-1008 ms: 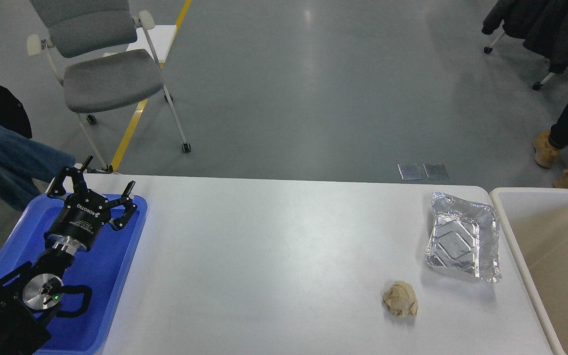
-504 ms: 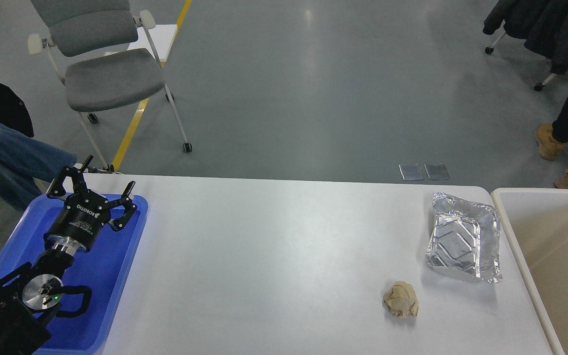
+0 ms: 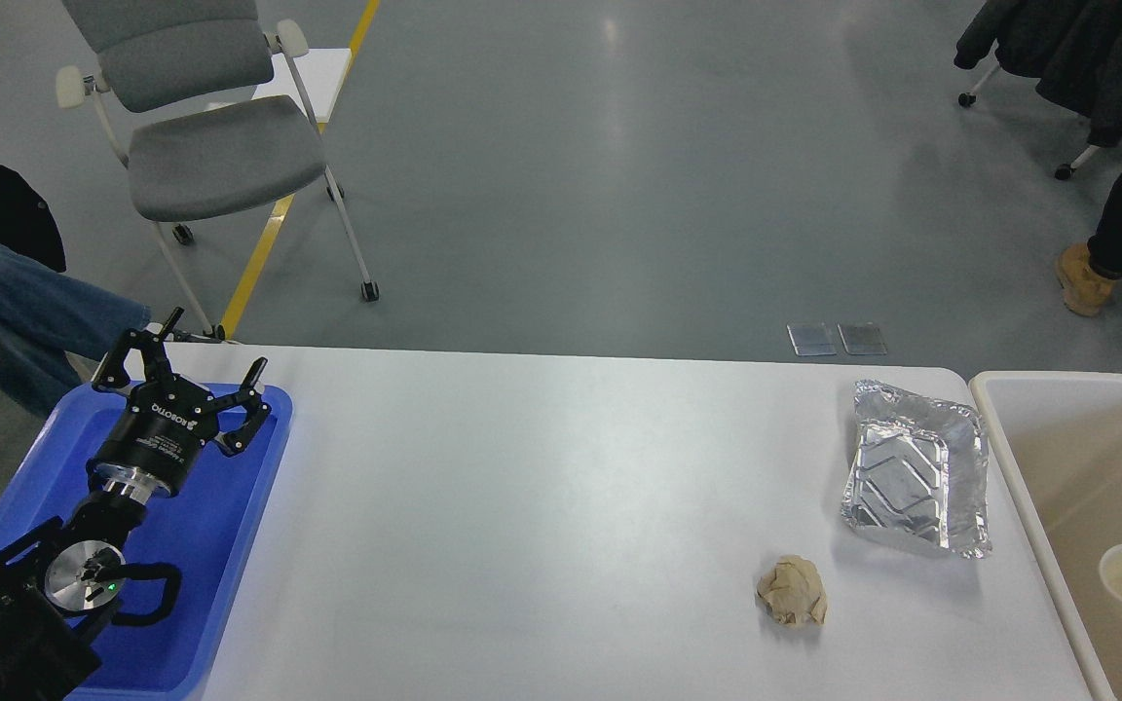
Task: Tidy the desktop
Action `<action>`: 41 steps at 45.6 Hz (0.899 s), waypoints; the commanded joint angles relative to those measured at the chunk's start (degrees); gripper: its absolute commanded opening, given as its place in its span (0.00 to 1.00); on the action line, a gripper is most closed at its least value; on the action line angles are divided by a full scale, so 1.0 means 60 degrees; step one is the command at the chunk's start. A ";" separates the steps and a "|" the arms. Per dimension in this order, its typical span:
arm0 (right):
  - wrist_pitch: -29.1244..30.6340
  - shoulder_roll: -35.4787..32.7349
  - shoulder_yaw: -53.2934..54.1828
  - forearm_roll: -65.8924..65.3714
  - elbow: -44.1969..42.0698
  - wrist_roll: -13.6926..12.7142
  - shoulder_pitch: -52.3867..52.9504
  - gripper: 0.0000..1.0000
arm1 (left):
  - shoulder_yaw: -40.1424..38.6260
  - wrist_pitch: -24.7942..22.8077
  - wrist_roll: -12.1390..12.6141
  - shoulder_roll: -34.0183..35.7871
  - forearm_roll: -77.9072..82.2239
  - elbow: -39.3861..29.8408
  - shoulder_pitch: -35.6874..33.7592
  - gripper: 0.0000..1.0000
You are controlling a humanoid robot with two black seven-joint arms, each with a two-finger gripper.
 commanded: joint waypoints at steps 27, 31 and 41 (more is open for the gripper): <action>0.0049 -0.1984 0.1635 -0.0001 0.3207 -0.0024 0.5411 1.00 | 0.0002 0.0000 0.0000 0.0000 0.0000 -0.0001 0.0000 0.99; 0.0049 -0.2116 0.1650 -0.0001 0.3530 -0.0024 0.6421 1.00 | 0.0002 0.0000 0.0000 0.0000 0.0000 -0.0001 0.0000 0.99; 0.0019 -0.2102 0.1942 0.0013 0.3750 -0.0024 0.7859 1.00 | 0.0002 0.0000 0.0000 0.0000 0.0000 -0.0001 0.0000 0.99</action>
